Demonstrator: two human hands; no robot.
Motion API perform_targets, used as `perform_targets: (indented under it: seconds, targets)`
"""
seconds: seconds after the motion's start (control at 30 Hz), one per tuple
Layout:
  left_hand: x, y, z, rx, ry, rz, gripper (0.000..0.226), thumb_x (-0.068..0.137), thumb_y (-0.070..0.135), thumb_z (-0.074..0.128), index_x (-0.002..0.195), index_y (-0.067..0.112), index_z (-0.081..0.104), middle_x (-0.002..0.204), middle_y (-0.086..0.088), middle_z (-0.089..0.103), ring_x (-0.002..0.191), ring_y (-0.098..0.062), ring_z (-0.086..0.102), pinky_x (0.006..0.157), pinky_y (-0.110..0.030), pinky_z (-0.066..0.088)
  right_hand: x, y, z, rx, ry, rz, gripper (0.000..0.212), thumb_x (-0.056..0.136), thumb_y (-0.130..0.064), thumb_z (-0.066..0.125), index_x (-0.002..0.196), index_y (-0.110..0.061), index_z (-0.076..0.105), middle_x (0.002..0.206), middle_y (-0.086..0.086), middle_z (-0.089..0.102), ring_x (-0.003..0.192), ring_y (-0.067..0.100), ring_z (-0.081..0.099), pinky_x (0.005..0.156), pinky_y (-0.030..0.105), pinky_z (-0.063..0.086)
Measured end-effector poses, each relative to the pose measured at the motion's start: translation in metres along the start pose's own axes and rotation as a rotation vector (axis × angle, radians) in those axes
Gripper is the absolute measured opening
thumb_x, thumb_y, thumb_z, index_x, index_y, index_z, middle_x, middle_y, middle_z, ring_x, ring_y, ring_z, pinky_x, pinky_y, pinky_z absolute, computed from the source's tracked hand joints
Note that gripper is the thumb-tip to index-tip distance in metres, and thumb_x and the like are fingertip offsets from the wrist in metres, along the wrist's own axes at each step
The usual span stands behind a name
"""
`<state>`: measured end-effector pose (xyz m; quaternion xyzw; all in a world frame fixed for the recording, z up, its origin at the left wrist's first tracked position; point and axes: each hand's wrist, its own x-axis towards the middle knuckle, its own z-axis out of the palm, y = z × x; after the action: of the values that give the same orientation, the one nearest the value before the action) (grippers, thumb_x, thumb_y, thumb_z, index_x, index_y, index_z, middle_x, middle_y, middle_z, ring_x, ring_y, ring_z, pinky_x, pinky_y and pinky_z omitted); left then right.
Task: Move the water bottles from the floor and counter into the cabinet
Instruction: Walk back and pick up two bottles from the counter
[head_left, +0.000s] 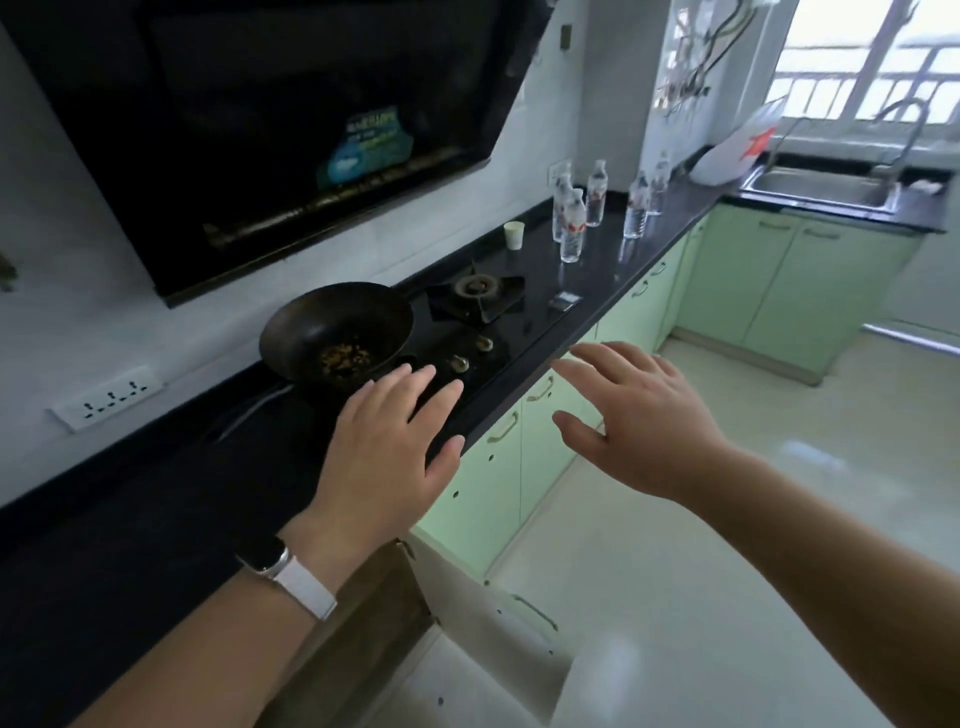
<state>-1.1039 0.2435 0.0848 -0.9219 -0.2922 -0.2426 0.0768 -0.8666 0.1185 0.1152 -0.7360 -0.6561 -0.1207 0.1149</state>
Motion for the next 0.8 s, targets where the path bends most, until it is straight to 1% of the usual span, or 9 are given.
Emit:
perform_targets:
  seconds: [0.17, 0.33, 0.43, 0.63, 0.8]
  targets:
    - [0.018, 0.002, 0.015, -0.066, 0.039, 0.124, 0.049, 0.094, 0.040, 0.054, 0.136, 0.017, 0.059, 0.139, -0.012, 0.058, 0.134, -0.033, 0.049, 0.105, -0.055, 0.044, -0.017, 0.007, -0.010, -0.089, 0.054, 0.060, 0.057, 0.090, -0.055, 0.043, 0.135, -0.022, 0.056, 0.135, 0.002, 0.058, 0.126, 0.030, 0.052, 0.103, 0.046, 0.042]
    - [0.033, 0.014, 0.036, -0.118, 0.047, 0.188, 0.047, 0.092, 0.040, 0.056, 0.133, 0.016, 0.060, 0.136, -0.013, 0.059, 0.131, -0.035, 0.052, 0.105, -0.055, 0.043, -0.030, 0.022, -0.006, -0.138, 0.012, 0.123, 0.059, 0.091, -0.057, 0.042, 0.137, -0.023, 0.053, 0.138, 0.004, 0.056, 0.129, 0.032, 0.049, 0.106, 0.048, 0.040]
    - [0.048, 0.026, 0.046, -0.160, 0.041, 0.226, 0.048, 0.092, 0.040, 0.055, 0.132, 0.016, 0.060, 0.134, -0.013, 0.060, 0.129, -0.035, 0.054, 0.104, -0.055, 0.045, -0.034, 0.036, -0.006, -0.159, 0.031, 0.167, 0.058, 0.091, -0.057, 0.043, 0.136, -0.022, 0.056, 0.136, 0.005, 0.058, 0.127, 0.033, 0.052, 0.105, 0.047, 0.040]
    - [0.089, 0.056, 0.071, -0.144, 0.058, 0.267, 0.047, 0.091, 0.040, 0.054, 0.130, 0.015, 0.063, 0.132, -0.012, 0.062, 0.128, -0.034, 0.055, 0.103, -0.055, 0.045, -0.029, 0.088, 0.002, -0.161, 0.049, 0.188, 0.058, 0.090, -0.057, 0.044, 0.133, -0.022, 0.058, 0.135, 0.006, 0.059, 0.125, 0.034, 0.053, 0.103, 0.046, 0.041]
    - [0.134, 0.103, 0.098, -0.129, 0.060, 0.264, 0.047, 0.091, 0.041, 0.052, 0.128, 0.015, 0.064, 0.131, -0.011, 0.063, 0.126, -0.033, 0.056, 0.101, -0.054, 0.047, -0.026, 0.156, 0.008, -0.141, 0.054, 0.175, 0.058, 0.089, -0.057, 0.044, 0.133, -0.022, 0.058, 0.135, 0.006, 0.059, 0.125, 0.035, 0.053, 0.104, 0.047, 0.041]
